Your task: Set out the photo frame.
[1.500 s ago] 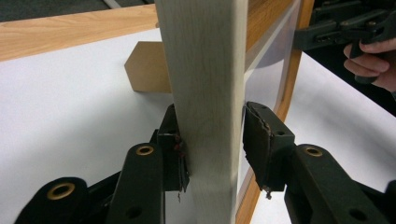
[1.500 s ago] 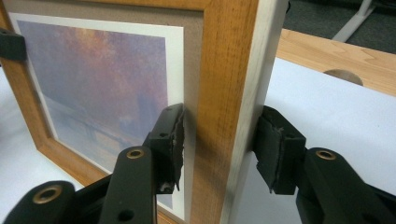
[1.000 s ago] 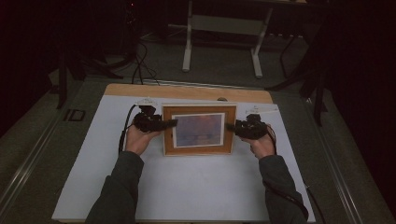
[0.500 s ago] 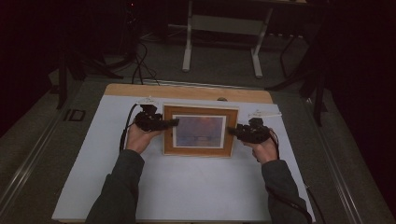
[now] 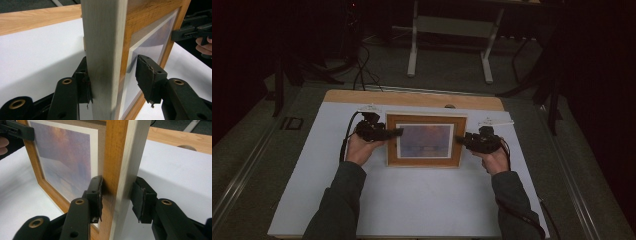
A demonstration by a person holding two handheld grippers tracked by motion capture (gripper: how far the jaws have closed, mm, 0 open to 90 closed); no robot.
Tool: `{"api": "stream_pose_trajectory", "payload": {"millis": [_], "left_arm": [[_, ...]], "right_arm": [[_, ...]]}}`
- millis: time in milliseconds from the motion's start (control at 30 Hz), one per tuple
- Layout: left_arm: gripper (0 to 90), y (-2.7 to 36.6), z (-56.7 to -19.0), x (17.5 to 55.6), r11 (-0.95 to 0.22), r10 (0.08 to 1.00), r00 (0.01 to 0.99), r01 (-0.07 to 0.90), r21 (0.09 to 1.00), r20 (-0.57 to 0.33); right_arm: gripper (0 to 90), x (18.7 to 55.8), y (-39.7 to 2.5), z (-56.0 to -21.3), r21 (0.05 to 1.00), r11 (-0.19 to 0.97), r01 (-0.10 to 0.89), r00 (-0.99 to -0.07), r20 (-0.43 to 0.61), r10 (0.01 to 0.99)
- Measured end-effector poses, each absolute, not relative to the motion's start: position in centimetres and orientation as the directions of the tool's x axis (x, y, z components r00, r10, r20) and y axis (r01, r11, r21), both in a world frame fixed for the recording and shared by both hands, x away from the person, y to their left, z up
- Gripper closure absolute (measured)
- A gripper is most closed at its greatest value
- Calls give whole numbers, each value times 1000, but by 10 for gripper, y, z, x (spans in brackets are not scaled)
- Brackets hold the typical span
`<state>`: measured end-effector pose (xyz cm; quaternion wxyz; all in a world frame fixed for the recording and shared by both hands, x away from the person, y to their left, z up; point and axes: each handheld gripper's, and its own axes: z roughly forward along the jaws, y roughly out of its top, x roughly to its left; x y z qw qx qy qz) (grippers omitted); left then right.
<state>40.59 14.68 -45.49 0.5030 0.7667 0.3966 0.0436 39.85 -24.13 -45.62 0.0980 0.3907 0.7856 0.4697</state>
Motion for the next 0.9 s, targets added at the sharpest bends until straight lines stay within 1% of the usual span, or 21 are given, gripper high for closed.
{"api": "stream_pose_trajectory", "payload": {"millis": [433, 567, 867, 900], "left_arm": [[514, 147, -454, 404, -177, 655, 674, 576, 798, -341], [484, 147, -455, 405, -180, 660, 670, 581, 794, -340], [463, 147, -456, 405, -178, 662, 667, 582, 793, -342], [461, 147, -455, 404, -180, 666, 666, 580, 794, -335]], "right_arm": [[623, 398, -241, -457, 818, 245, 520, -673, 216, 707], [622, 397, -242, -457, 820, 247, 516, -675, 211, 707], [620, 394, -242, -457, 819, 252, 516, -674, 206, 710], [608, 394, -242, -457, 819, 254, 514, -675, 204, 709]]}}
